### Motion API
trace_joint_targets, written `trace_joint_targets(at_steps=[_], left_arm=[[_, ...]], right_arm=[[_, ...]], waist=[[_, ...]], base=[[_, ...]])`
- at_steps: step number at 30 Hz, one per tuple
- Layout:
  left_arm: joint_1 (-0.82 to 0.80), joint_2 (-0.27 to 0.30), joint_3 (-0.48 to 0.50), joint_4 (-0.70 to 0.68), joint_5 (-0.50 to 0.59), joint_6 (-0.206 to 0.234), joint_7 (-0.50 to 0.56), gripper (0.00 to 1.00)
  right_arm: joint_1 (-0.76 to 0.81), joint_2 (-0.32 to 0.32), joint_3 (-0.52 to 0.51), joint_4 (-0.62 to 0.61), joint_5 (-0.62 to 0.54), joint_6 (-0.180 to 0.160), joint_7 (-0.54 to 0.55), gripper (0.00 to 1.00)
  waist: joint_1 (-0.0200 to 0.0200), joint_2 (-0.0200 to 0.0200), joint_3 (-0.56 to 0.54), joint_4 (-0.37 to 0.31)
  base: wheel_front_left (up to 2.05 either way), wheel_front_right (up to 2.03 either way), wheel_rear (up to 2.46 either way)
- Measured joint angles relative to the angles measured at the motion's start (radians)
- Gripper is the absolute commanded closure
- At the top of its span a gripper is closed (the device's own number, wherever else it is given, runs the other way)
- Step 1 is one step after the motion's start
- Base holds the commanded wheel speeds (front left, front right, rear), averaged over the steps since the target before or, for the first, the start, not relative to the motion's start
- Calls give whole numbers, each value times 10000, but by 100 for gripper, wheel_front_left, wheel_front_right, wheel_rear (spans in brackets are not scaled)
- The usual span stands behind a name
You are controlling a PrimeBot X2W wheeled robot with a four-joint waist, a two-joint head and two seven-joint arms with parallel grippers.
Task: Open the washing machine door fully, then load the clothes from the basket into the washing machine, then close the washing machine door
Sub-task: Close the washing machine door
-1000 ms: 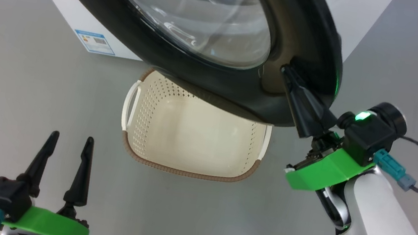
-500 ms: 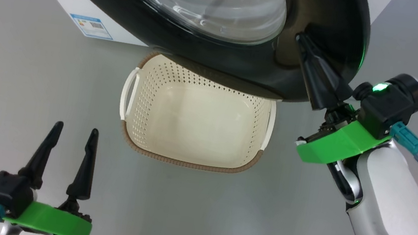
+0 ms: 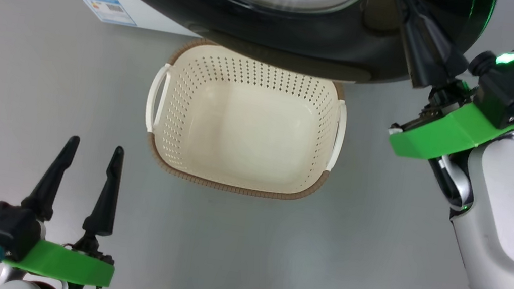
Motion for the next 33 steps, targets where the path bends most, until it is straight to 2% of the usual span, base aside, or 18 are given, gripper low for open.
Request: trace_joint_targets(at_steps=[21,33], left_arm=[[-66,245,270,-215,98,0,0,0],[60,309,336,-604,98,0,0,0]], right_arm=[[-1746,-192,-184,278,-339,56,-2,100],[-2812,-278,-399,930,-349,56,-6,100]], waist=[[0,0,772,-331],[0,0,1353,-291]], base=[[0,0,0],[0,0,0]])
